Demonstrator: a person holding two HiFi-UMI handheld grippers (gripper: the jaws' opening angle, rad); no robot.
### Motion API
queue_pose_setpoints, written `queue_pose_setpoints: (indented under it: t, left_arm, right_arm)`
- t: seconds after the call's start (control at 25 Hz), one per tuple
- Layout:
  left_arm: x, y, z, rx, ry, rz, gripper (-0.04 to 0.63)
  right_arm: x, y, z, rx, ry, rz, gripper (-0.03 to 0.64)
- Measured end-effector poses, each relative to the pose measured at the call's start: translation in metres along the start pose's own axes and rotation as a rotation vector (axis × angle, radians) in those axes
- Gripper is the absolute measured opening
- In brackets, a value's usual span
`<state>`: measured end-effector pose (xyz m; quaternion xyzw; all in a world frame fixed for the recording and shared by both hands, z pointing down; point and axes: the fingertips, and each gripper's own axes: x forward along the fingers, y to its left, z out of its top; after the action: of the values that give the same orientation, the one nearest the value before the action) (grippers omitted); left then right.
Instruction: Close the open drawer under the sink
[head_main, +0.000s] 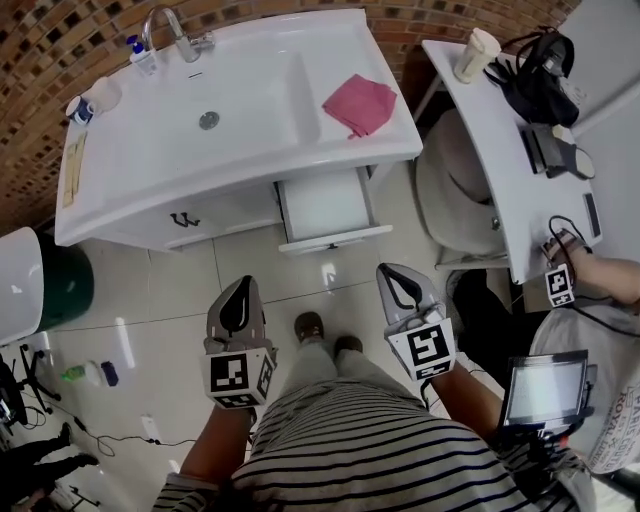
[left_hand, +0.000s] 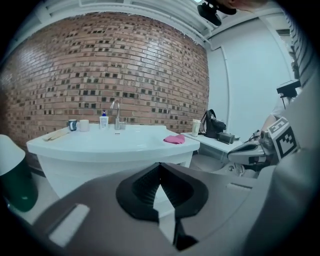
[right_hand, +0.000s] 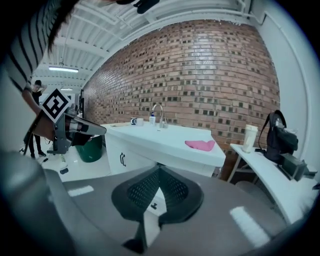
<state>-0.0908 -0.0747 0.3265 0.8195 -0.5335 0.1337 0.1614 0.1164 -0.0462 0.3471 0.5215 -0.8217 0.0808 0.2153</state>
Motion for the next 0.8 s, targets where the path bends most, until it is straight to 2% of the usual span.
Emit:
queue_pose_setpoints:
  t: [0.2, 0.44, 0.6, 0.8]
  left_arm:
    - [0.026, -0.001, -0.061, -0.015, 0.035, 0.021, 0.015]
    - [0.047, -0.004, -0.136, -0.063, 0.125, 0.02, 0.015]
    - [0.052, -0.006, -0.166, -0.089, 0.175, 0.013, 0.015]
    - [0.072, -0.002, -0.179, -0.1, 0.147, 0.002, 0.015]
  right_arm:
    - [0.039, 0.008, -0.062, 0.021, 0.018, 0.016, -0.003]
    - [0.076, 0.017, -0.134, 0.082, 0.086, 0.035, -0.003]
    - [0.103, 0.025, -0.16, 0.092, 0.122, 0.05, -0.003]
    - [0.15, 0.021, -0.169, 0.057, 0.105, 0.009, -0.003]
